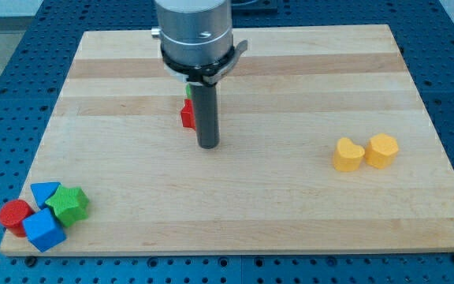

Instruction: Move the arm towards blue cube

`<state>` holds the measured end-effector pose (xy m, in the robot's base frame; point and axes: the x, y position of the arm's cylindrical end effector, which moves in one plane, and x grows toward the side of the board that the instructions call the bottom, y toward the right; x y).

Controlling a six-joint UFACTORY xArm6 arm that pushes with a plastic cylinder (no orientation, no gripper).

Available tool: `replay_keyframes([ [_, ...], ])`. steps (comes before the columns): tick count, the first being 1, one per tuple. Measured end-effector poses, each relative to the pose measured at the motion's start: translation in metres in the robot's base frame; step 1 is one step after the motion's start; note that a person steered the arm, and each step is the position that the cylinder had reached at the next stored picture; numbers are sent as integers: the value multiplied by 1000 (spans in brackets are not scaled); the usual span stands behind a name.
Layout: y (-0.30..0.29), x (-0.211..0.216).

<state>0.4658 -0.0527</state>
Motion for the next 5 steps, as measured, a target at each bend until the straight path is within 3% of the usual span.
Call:
replay_keyframes([
  [2, -21, -34],
  [3, -20, -23],
  [5, -14, 94],
])
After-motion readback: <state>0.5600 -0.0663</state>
